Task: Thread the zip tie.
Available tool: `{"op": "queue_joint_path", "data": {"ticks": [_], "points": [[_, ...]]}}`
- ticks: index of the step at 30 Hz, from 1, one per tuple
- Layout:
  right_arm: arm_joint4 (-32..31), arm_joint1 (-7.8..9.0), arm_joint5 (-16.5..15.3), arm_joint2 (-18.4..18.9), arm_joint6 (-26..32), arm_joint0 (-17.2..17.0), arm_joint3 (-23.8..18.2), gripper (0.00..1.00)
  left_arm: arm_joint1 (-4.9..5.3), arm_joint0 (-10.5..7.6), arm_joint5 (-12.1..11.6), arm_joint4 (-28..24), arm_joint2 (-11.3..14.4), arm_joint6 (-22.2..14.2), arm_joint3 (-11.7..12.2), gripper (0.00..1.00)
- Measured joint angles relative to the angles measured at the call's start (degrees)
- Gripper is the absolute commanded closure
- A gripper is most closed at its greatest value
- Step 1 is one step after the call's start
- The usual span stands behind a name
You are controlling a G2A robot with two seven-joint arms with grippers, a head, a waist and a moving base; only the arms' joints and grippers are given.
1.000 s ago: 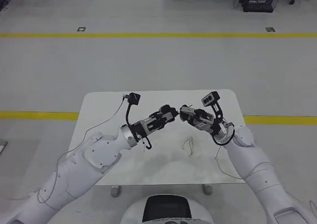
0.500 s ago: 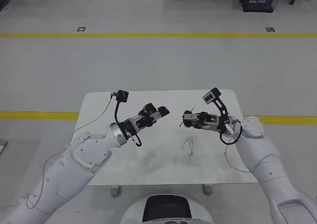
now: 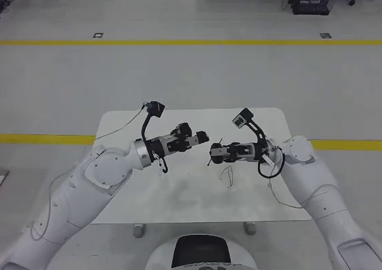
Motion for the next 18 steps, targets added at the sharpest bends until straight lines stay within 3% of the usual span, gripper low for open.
{"op": "queue_joint_path", "data": {"ticks": [10, 14, 18], "points": [[-1.0, 0.1, 0.3, -1.0, -0.3, -0.2, -1.4, 1.0, -0.28, -0.81, -0.6, 0.3, 0.5, -0.4, 0.6, 0.0], [-2.6, 0.37, 0.0, -3.0, 0.0, 1.0, -3.0, 1.0, -0.6, -3.65, -2.7, -1.6, 1.0, -5.8, 2.3, 0.0], [-3.0, 1.08, 0.0, -5.3, 0.0, 3.4, -3.0, 1.0, -0.87, -6.6, -4.4, -2.5, 1.6, -11.2, 5.7, 0.0]]}}
